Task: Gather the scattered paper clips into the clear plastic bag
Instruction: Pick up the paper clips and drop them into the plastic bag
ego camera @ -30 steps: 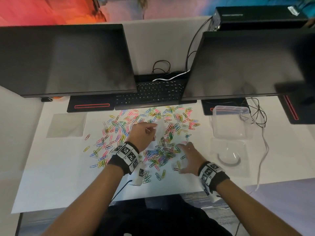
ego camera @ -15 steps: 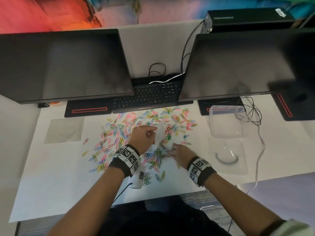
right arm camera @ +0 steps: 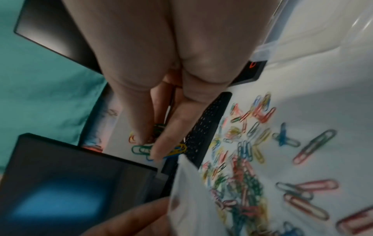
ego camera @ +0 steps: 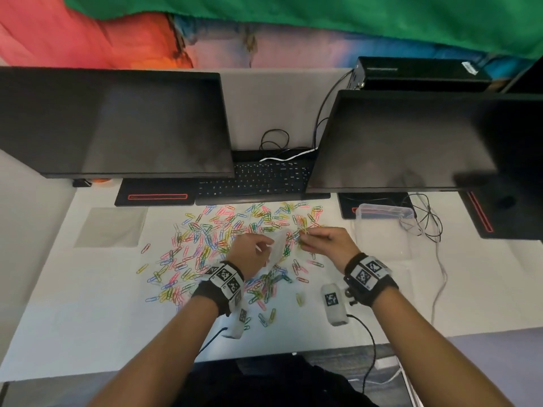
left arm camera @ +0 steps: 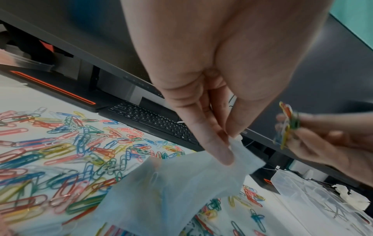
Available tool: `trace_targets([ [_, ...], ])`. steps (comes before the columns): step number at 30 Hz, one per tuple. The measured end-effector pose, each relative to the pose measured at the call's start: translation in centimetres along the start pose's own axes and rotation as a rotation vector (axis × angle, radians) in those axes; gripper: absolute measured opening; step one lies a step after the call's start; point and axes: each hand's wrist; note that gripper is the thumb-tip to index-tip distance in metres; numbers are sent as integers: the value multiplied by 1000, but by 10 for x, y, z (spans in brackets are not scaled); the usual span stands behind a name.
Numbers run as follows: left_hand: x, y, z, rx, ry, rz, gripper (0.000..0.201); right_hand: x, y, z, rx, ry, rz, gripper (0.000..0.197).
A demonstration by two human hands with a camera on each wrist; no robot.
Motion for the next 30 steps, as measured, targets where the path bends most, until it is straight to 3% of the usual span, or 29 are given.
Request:
trace_targets([
  [6, -9, -4, -4, -26, -18, -18, 23, -10, -38, 7, 21, -19, 20, 28],
  [11, -16, 2, -2, -71, 41, -146, 17, -16, -54, 8, -35, 144, -456, 13],
  [15, -24, -1, -4, -126, 17, -181, 27, -7, -60, 9, -47, 234, -712, 6],
  [16, -26, -2, -4, -130, 9, -193, 24, -4, -59, 9, -31, 266, -776, 12],
  [18, -30, -3, -6, -124, 2, -222, 17, 0, -57, 9, -13, 303, -862, 23],
  [21, -34, -2, -9, -123, 8, -238, 16, 2, -52, 10, 6, 331, -921, 15],
  [26, -36, 0, -10, -127, 15, -224, 22, 6, -49, 8, 77, 319, -986, 26],
  [30, -36, 0, -11, -156, 15, -194, 25, 7, -43, 10, 276, 314, -1024, 33],
])
Point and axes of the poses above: each hand's wrist, its own z-axis towards the middle knuckle, its own y-axis out of the back of the hand, x = y × z, and after that the axes turned 8 degrees about y, right-handed
